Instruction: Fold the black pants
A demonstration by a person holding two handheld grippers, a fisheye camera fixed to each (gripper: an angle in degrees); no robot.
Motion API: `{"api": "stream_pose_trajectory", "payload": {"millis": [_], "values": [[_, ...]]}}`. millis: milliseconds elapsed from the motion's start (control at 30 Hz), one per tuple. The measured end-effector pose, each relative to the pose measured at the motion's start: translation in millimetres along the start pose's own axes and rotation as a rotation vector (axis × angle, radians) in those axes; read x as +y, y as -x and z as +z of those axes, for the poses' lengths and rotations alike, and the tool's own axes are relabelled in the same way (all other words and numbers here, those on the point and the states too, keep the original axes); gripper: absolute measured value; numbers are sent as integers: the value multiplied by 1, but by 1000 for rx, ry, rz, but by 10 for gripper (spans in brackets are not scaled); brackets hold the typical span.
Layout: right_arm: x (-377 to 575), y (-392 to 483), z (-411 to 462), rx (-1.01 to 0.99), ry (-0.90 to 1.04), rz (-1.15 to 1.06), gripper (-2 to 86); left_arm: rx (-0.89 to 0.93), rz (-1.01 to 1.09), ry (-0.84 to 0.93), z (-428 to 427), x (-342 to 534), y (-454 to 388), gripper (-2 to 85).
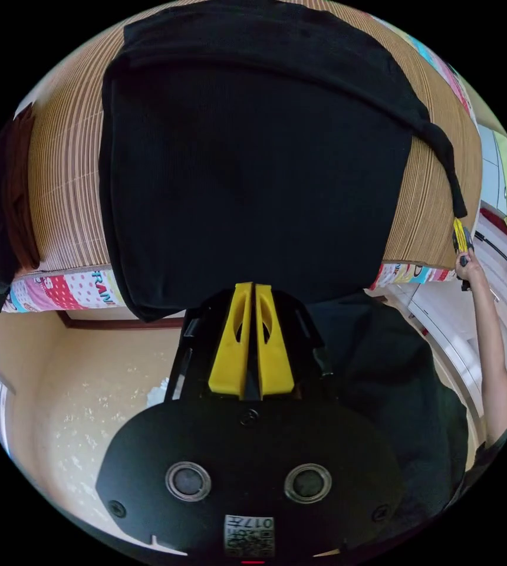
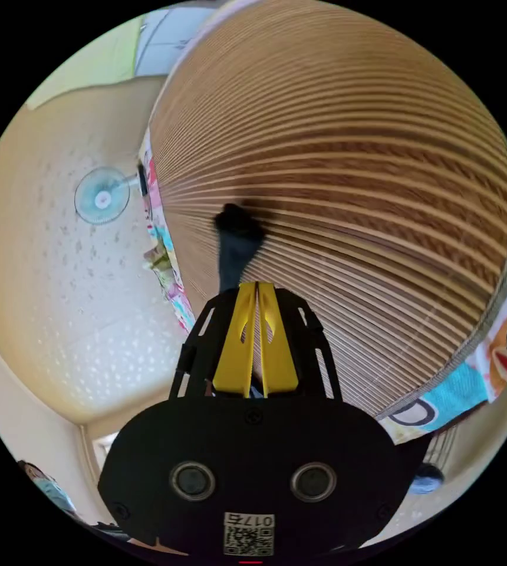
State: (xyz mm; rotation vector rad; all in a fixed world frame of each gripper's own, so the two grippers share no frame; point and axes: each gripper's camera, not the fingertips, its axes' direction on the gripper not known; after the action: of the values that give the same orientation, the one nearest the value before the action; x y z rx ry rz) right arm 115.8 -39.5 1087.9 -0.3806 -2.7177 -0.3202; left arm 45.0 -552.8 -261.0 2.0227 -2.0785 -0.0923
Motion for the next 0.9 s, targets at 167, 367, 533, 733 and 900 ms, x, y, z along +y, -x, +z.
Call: {"api": "stream_pose_trajectory", "payload": {"millis": [167, 367, 533, 733, 900], "values": [[2, -4, 13, -75, -4, -78, 64, -24, 14, 18, 1, 4, -3, -10], [-28, 11, 36, -28, -59, -28, 127, -48, -9, 29, -2, 9, -8, -10], [-57, 46, 41, -75, -59, -91, 43, -30, -34, 30, -3, 11, -19, -10], [-3, 177, 14, 359, -3, -478, 37, -29, -34, 23, -11, 7, -44, -10], [-41, 167, 33, 563, -37, -472, 55, -13, -23, 14, -19, -2, -70, -10]]}}
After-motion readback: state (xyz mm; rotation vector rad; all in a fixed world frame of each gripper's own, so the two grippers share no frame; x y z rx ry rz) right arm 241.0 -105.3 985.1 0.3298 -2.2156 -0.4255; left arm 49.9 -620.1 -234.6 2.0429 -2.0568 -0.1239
